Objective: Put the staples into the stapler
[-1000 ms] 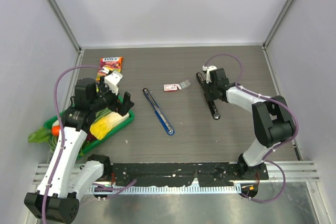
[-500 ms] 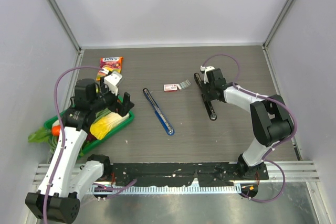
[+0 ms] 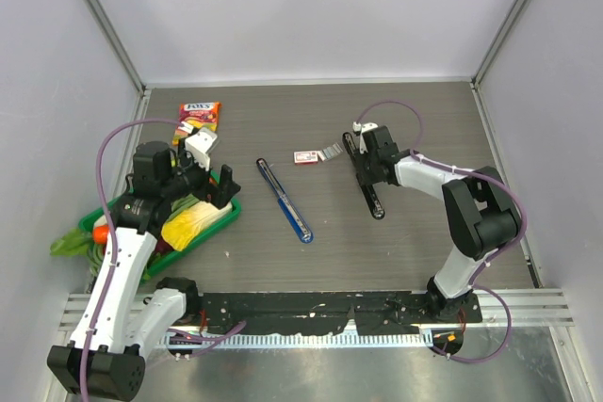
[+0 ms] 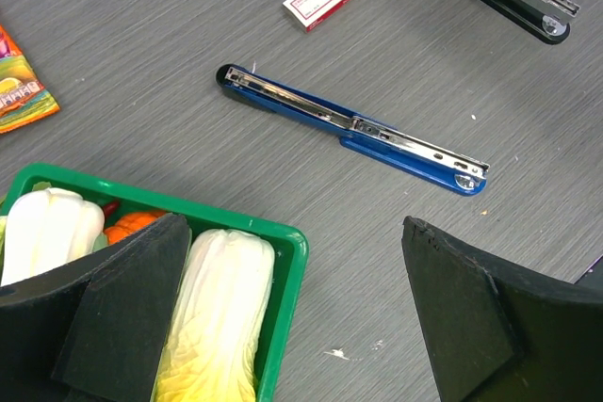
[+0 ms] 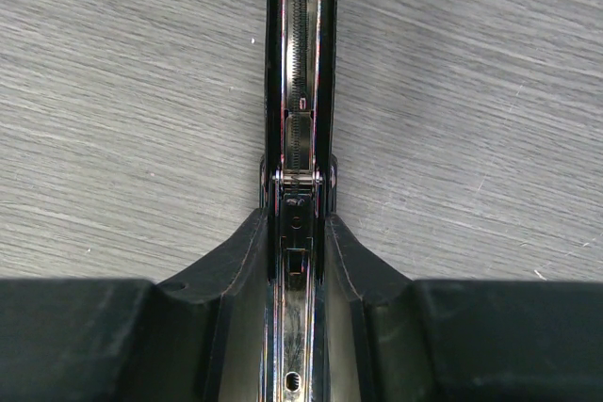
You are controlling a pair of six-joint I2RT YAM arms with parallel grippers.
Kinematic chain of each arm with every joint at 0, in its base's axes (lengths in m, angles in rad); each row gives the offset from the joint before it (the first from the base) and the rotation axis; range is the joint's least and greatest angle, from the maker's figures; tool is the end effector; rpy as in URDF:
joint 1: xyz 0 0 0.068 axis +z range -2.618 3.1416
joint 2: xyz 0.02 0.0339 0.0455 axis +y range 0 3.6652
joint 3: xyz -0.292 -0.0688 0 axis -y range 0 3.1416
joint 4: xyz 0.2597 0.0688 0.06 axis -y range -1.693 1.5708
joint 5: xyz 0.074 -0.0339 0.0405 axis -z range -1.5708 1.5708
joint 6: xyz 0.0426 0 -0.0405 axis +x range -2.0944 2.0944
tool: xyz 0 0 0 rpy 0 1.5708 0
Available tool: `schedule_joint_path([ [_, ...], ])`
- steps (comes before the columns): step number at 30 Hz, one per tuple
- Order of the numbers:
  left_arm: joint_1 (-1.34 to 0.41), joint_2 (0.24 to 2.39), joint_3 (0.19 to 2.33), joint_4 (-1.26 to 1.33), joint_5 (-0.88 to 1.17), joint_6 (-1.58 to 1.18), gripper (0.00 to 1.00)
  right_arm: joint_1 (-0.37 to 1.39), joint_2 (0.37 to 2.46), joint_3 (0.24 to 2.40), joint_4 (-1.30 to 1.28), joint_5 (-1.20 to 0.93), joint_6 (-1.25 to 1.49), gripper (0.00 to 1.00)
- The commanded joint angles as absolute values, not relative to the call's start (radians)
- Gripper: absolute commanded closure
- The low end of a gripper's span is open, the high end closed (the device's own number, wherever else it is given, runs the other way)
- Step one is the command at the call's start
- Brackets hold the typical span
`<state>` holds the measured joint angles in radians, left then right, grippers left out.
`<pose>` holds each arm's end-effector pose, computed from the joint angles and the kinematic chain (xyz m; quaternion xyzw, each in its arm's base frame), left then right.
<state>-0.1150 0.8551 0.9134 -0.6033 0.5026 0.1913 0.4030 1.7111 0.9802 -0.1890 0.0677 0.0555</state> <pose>0.1758 -0.0410 0.3512 0.2493 0.8155 -0.1984 0.4832 0.3367 0.1404 0.1813 -0.1531 0.9346 0.0414 0.3185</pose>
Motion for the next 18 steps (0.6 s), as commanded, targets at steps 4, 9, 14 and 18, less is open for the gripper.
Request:
schedule_joint_path([
  [4, -0.106, 0.851, 0.913, -0.566, 0.531, 0.189, 0.00, 0.410, 1.644, 1.060, -0.204, 0.120, 0.054, 0.67],
  [9, -0.101, 0.851, 0.913, -0.568, 0.529, 0.189, 0.00, 0.411, 1.611, 1.146, -0.274, 0.101, 0.046, 0.57],
  [14, -0.094, 0.850, 0.908, -0.565, 0.534, 0.189, 0.00, 0.419, 1.646, 1.230, -0.319, 0.092, 0.041, 0.50],
  [18, -0.091, 0.850, 0.908, -0.563, 0.540, 0.189, 0.00, 0.451, 1.713, 1.331, -0.344, 0.089, 0.028, 0.50],
])
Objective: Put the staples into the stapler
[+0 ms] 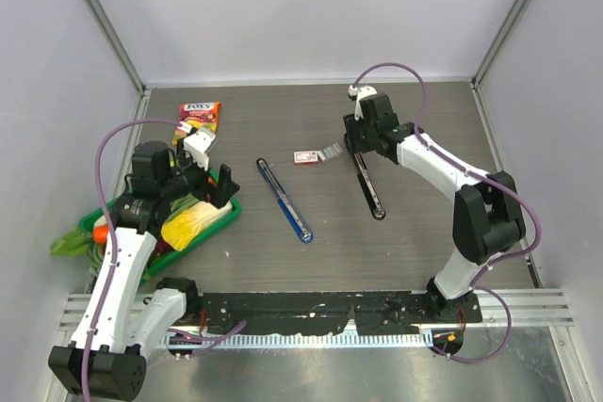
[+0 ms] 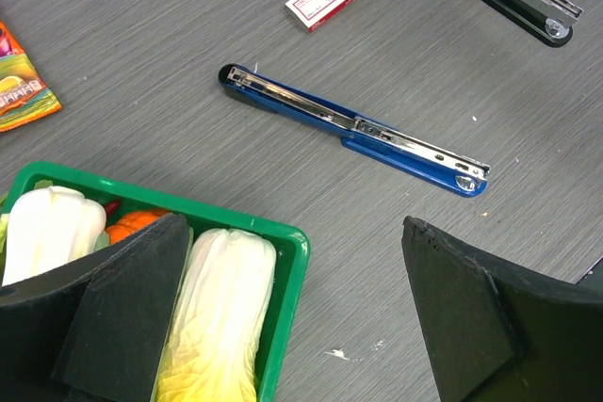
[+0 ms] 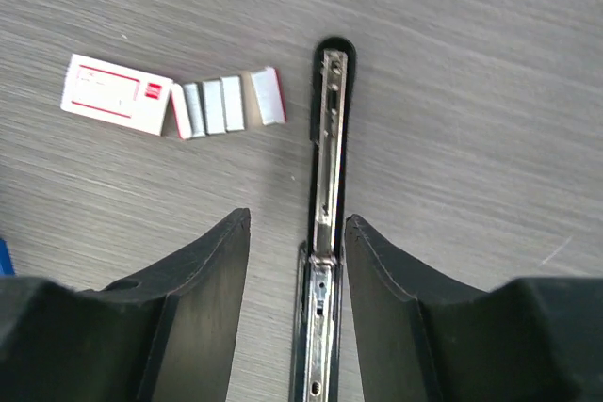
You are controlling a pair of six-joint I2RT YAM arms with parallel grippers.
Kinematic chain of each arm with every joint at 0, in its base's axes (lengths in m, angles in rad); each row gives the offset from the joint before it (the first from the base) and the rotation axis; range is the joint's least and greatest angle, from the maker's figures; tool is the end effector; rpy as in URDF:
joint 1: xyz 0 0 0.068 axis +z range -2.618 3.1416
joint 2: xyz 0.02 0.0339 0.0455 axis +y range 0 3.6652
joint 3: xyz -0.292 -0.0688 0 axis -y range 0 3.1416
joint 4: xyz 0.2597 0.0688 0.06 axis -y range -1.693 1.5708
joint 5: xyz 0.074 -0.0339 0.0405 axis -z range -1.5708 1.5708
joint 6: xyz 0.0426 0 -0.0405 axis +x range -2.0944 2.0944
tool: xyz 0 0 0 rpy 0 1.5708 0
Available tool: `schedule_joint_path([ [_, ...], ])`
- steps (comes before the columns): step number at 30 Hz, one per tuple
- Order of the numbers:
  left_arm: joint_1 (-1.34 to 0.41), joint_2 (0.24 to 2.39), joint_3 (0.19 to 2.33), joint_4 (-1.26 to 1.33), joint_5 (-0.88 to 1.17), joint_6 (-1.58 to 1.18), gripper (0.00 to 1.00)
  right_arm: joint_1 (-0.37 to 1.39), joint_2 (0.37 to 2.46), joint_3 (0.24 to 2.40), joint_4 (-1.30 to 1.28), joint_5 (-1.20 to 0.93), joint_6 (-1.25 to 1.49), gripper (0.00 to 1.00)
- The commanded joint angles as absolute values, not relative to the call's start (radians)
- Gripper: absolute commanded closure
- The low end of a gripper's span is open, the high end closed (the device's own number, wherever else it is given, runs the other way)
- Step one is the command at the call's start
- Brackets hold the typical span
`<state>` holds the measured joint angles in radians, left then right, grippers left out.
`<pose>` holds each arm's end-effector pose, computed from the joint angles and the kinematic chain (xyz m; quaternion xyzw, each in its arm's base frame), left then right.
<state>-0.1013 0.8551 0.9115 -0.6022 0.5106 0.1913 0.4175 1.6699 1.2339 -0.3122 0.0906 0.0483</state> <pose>0.1763 -0.0388 0.3507 0.2454 0.8162 -0.1985 0.4839 0.3626 0.1566 0.2696 -0.1503 0.9034 0.0518 0.3982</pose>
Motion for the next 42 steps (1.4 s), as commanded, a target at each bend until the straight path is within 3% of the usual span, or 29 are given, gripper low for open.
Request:
schedule_joint_path([
  [1, -0.089, 0.850, 0.908, -0.561, 0.540, 0.189, 0.00, 0.463, 1.727, 1.344, -0.345, 0.083, 0.012, 0.51],
  [10, -0.071, 0.851, 0.900, -0.560, 0.551, 0.189, 0.00, 0.508, 1.951, 1.525, -0.393, 0.067, -0.051, 0.65],
  [21, -0.058, 0.859, 0.894, -0.551, 0.568, 0.180, 0.00, 0.506, 2.065, 1.617, -0.411, 0.090, -0.097, 0.72],
  [42, -0.032, 0.867, 0.887, -0.541, 0.597, 0.167, 0.00, 0.491, 2.172, 1.720, -0.434, 0.113, -0.086, 0.74],
])
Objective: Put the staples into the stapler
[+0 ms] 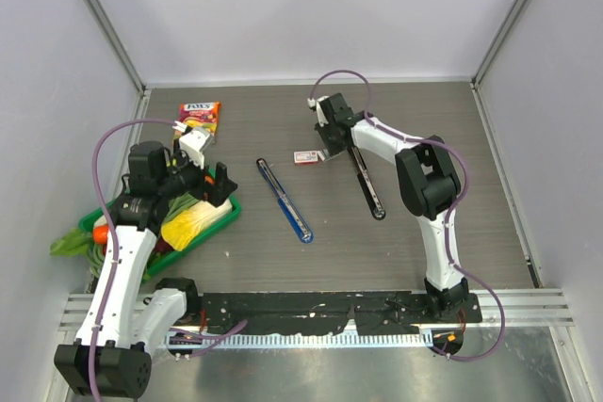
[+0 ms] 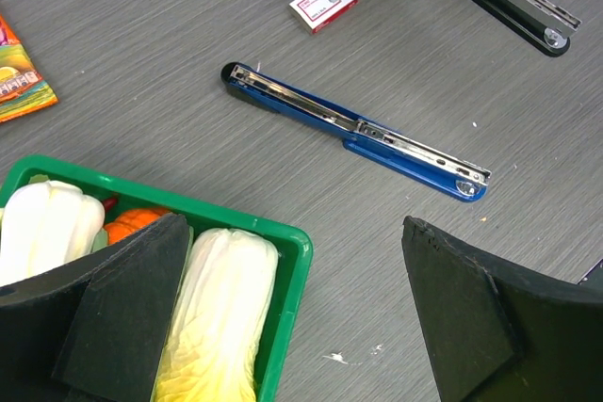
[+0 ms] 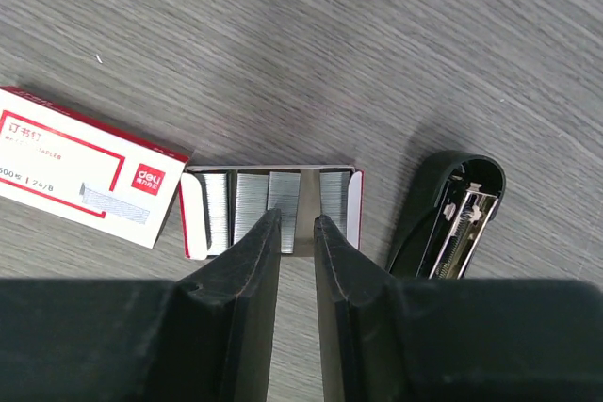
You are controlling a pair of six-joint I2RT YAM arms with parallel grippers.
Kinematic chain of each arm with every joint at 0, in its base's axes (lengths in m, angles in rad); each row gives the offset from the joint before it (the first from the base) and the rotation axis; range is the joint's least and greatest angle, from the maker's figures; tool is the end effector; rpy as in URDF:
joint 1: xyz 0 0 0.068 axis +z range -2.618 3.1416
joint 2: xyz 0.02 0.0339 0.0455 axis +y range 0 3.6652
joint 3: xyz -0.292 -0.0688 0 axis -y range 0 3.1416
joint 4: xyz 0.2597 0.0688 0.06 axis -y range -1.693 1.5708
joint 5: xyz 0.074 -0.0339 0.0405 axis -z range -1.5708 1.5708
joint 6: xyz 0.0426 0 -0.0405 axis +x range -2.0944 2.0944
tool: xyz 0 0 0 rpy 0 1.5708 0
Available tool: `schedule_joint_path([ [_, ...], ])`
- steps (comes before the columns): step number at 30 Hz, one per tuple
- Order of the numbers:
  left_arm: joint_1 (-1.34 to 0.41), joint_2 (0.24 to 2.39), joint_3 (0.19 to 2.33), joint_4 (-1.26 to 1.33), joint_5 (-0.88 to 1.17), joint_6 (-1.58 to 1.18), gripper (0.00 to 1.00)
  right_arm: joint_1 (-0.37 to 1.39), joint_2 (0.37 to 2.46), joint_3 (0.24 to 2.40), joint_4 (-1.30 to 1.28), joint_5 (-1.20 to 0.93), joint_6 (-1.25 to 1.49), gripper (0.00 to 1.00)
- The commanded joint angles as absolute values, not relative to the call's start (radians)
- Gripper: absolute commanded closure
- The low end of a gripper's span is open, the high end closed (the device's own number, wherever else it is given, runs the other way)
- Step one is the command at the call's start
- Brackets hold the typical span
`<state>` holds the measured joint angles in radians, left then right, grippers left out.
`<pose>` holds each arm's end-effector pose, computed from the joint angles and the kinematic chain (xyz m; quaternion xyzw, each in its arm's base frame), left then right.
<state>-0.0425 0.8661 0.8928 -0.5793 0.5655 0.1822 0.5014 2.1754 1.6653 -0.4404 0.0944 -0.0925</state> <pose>0.1813 -0.0306 0.3451 0.2291 0.8180 -0.2104 0.4839 0.4488 0.2414 0.1846 -0.2646 0.9138 0.0179 0.3076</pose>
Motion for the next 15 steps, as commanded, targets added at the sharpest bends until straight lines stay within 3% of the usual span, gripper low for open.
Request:
schedule_joint_path([
  [1, -0.031, 0.867, 0.885, -0.540, 0.597, 0.166, 0.00, 0.489, 2.172, 1.720, -0.434, 0.114, -0.084, 0.74],
  [15, -0.021, 0.867, 0.879, -0.534, 0.610, 0.163, 0.00, 0.477, 2.178, 1.715, -0.433, 0.120, -0.086, 0.70],
])
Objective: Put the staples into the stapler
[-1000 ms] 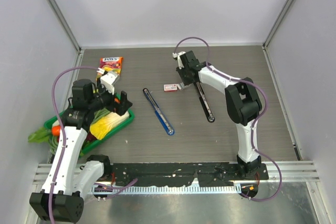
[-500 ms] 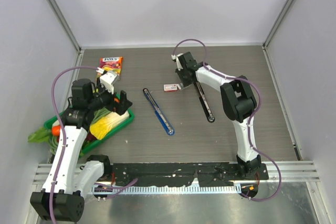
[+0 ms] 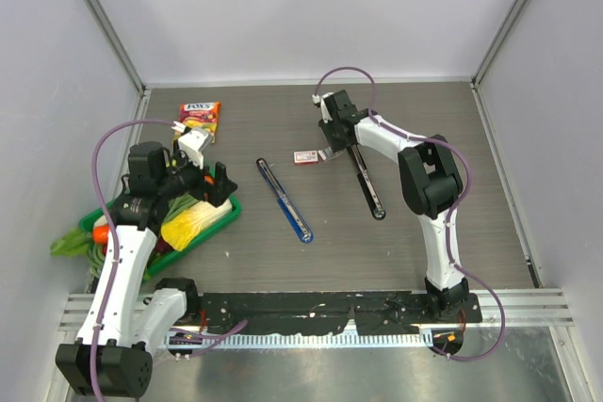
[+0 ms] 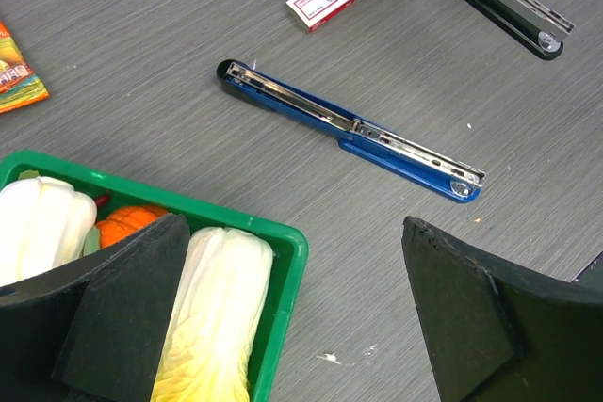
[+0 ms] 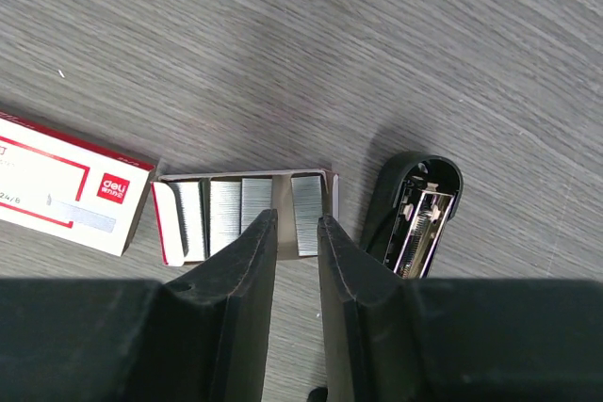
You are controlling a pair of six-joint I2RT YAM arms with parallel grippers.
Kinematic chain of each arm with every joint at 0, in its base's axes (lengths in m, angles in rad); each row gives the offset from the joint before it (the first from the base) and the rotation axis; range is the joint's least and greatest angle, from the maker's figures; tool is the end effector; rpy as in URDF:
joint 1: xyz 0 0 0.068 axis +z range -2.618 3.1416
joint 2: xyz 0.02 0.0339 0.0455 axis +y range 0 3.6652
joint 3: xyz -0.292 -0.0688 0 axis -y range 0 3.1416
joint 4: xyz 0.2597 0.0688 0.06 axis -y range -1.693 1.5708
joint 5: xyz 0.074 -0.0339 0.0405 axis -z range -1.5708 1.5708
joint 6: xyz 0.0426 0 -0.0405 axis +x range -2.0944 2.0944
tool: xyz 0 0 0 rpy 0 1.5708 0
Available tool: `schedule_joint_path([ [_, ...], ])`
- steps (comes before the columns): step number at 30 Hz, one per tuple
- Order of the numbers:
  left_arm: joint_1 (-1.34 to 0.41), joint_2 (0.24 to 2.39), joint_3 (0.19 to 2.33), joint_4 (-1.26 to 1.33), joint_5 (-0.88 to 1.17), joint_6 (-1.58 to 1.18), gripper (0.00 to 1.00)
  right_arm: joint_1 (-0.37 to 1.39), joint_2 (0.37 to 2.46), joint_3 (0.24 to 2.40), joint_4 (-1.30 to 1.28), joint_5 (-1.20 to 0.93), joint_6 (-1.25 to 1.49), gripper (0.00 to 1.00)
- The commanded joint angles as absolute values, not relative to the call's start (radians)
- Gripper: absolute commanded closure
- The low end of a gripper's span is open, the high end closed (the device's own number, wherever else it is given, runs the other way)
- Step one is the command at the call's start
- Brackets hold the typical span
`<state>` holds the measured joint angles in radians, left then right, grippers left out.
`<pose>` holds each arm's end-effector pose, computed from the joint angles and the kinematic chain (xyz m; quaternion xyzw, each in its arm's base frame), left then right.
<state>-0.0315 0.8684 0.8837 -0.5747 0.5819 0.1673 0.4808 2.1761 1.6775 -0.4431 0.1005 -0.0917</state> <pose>0.1822 -0.0292 0.3422 0.2214 0.8201 -0.2189 0.4800 0.4554 0.2327 0.1880 -0.2533 0.9155 0.0129 0.3124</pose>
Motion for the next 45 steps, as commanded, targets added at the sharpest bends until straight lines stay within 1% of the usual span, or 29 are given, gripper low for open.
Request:
schedule_joint_path([
  [1, -0.021, 0.865, 0.879, -0.534, 0.611, 0.163, 0.00, 0.476, 2.178, 1.715, -0.434, 0.120, -0.086, 0.71],
  [10, -0.014, 0.867, 0.874, -0.534, 0.623, 0.160, 0.00, 0.468, 2.187, 1.720, -0.433, 0.127, -0.083, 0.70],
  [18, -0.009, 0.867, 0.874, -0.534, 0.630, 0.156, 0.00, 0.465, 2.197, 1.724, -0.434, 0.133, -0.083, 0.67],
  [23, -0.008, 0.867, 0.873, -0.532, 0.635, 0.155, 0.00, 0.460, 2.203, 1.727, -0.440, 0.129, -0.083, 0.67],
  [26, -0.006, 0.867, 0.873, -0.532, 0.635, 0.155, 0.00, 0.457, 2.203, 1.727, -0.440, 0.120, -0.081, 0.69],
  [27, -0.006, 0.865, 0.871, -0.532, 0.635, 0.155, 0.00, 0.457, 2.203, 1.726, -0.440, 0.120, -0.081, 0.72],
  [34, -0.005, 0.865, 0.870, -0.528, 0.637, 0.153, 0.00, 0.457, 2.195, 1.726, -0.440, 0.126, -0.084, 0.82],
  [45, -0.005, 0.865, 0.865, -0.523, 0.649, 0.152, 0.00, 0.457, 2.152, 1.723, -0.431, 0.109, -0.078, 0.82],
])
